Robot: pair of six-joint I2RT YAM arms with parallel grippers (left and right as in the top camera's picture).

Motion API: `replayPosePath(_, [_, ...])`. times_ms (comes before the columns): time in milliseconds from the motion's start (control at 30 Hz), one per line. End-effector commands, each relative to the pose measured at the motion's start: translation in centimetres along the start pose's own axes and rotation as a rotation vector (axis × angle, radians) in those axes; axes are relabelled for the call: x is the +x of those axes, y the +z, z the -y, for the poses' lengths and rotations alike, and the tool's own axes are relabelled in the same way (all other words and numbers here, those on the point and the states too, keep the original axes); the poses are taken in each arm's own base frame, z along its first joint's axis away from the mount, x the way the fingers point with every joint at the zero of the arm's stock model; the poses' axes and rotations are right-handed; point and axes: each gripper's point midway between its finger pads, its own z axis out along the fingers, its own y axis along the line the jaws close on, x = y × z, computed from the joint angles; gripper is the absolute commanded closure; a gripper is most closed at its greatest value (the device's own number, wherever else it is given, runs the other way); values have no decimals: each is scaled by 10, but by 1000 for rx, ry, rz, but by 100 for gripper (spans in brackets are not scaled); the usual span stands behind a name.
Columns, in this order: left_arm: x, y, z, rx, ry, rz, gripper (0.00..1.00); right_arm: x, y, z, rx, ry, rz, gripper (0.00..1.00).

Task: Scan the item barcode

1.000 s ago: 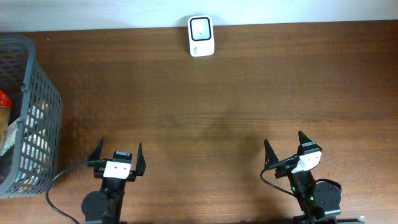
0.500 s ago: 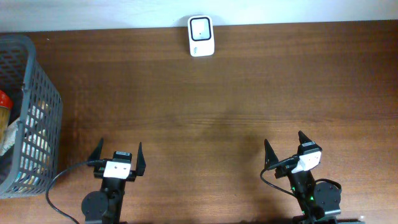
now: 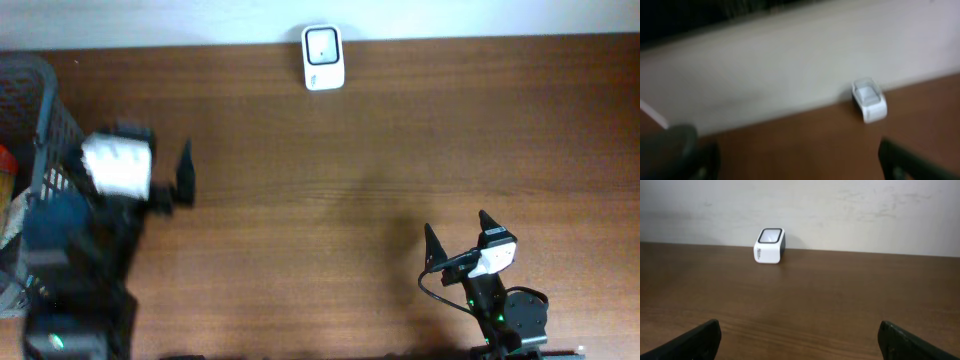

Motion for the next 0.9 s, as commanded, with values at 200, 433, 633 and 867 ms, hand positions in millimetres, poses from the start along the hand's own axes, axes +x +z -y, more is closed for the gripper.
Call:
replayPosePath(200, [-82,80,-36,25,8,-322,1,3,0,0,-1,-7,-4,1])
replayPosePath(433, [-24,12,-240,-734,-416,-388,1,3,0,0,-1,-7,-4,1])
replayPosePath(633, [113,15,-294,-831,-485,-682,5,3,0,0,-1,-7,-4,1])
replayPosePath(867, [281,74,-331,-651,-148,-961,5,3,0,0,-1,-7,-4,1])
